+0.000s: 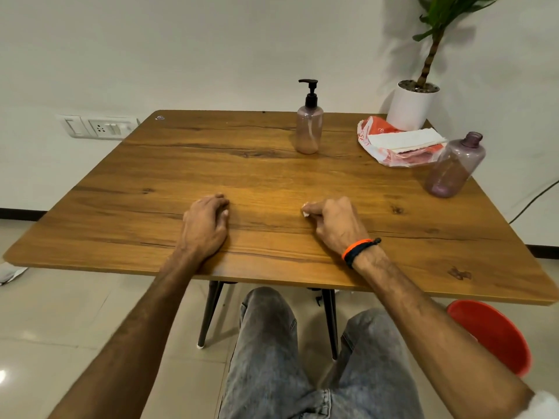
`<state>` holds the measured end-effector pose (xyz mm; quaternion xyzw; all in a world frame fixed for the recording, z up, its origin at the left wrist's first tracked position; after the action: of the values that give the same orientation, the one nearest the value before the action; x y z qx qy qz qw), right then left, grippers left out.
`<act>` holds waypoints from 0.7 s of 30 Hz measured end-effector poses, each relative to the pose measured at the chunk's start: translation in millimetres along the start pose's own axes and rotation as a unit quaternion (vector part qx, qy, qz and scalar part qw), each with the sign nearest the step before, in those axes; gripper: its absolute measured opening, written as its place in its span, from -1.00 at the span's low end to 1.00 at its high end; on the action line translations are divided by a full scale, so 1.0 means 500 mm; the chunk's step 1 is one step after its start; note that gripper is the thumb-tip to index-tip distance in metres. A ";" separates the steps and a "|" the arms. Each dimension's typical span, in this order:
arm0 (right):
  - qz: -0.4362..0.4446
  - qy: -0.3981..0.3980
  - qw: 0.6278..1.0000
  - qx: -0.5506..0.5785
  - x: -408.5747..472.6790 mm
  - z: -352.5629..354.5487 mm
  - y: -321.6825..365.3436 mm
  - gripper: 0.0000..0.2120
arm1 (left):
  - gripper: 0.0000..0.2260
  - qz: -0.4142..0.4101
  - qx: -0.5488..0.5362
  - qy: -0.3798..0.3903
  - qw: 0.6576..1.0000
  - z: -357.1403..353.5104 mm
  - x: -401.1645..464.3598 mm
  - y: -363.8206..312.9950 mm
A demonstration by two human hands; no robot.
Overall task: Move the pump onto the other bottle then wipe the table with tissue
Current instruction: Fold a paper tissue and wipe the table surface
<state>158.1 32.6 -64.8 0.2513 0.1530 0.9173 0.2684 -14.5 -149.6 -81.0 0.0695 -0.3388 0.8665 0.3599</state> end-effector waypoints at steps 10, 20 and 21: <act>0.243 0.111 0.962 0.056 -0.098 -0.059 0.195 -0.70 | -0.65 -0.024 0.030 -0.006 0.999 -0.008 0.012 0.015; -0.067 -0.030 0.997 -0.025 0.199 -0.062 -0.145 -0.56 | -0.60 -0.032 0.032 -0.011 0.999 -0.009 0.008 0.012; -0.070 -0.033 0.997 -0.033 0.203 -0.063 -0.142 -0.58 | -0.59 -0.031 0.032 -0.012 0.999 -0.009 0.008 0.012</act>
<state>96.4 143.1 -81.8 0.2611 0.1312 0.8921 0.3445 -21.0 -147.5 -86.2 0.1020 -0.3135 0.8642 0.3801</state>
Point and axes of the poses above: each hand's wrist, its own x-axis towards the middle knuckle, its own z-axis out of the back of the hand, y = z × x, the point moved 8 cm from there along x, towards the middle knuckle, and after that the axes turned 12 degrees about -y, right-handed, at the moved point
